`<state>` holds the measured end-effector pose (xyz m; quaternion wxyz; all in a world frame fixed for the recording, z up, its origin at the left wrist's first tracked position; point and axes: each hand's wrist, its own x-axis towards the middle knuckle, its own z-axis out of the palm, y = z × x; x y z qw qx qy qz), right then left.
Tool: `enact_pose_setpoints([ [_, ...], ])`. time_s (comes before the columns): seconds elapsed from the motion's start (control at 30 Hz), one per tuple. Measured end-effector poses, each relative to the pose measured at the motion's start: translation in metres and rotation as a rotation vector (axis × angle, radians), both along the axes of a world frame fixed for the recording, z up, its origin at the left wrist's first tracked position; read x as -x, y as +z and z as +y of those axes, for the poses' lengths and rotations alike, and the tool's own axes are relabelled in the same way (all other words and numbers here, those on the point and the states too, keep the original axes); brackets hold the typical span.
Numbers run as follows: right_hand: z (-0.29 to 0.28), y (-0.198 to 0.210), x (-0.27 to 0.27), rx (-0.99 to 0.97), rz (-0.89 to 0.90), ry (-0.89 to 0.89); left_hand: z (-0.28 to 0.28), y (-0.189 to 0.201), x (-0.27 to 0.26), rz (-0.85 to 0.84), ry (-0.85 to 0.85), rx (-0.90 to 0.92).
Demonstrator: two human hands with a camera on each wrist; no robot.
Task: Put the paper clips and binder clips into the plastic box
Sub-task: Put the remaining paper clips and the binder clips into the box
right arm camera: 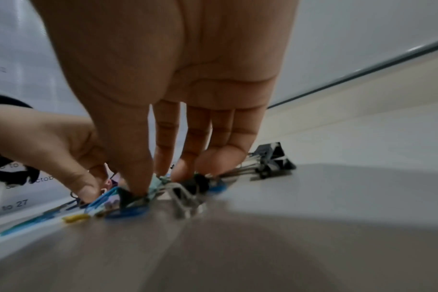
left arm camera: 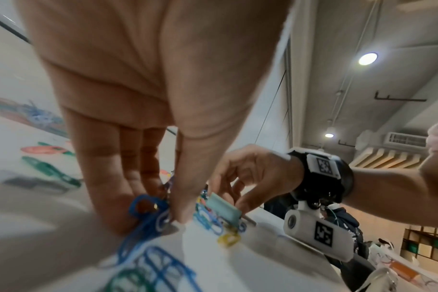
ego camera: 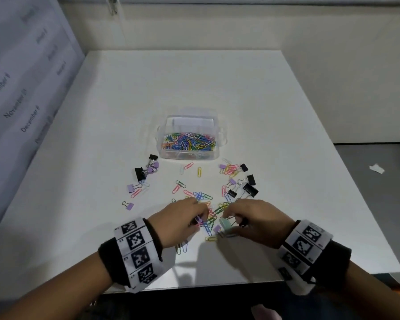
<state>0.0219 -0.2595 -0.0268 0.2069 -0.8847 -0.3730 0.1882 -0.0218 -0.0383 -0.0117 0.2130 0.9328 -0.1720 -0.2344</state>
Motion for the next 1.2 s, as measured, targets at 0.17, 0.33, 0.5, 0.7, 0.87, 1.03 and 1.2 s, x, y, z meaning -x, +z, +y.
enact_pose_setpoints([
  [0.17,-0.003,0.018,-0.008,0.140,-0.029,0.020,0.006,0.005,-0.006,-0.008,0.001,-0.011],
  [0.33,0.021,0.032,-0.005,0.186,-0.154,0.106,0.013,0.008,-0.016,-0.056,0.011,-0.059],
  [0.5,0.042,0.034,0.016,0.361,-0.258,0.265,0.010,0.007,-0.011,-0.154,0.005,-0.124],
  [0.7,0.041,0.020,0.023,0.347,-0.333,0.245,0.006,0.008,-0.006,-0.254,0.005,-0.104],
  [0.87,0.034,0.022,0.016,0.201,-0.270,0.135,0.015,0.021,-0.004,-0.363,0.097,-0.103],
  [1.03,0.010,0.044,-0.018,0.044,-0.317,-0.052,0.049,0.031,-0.001,-0.321,0.211,-0.131],
  [1.2,-0.019,0.038,-0.055,0.205,-0.331,-0.198,0.089,0.023,0.003,-0.162,0.423,-0.081],
])
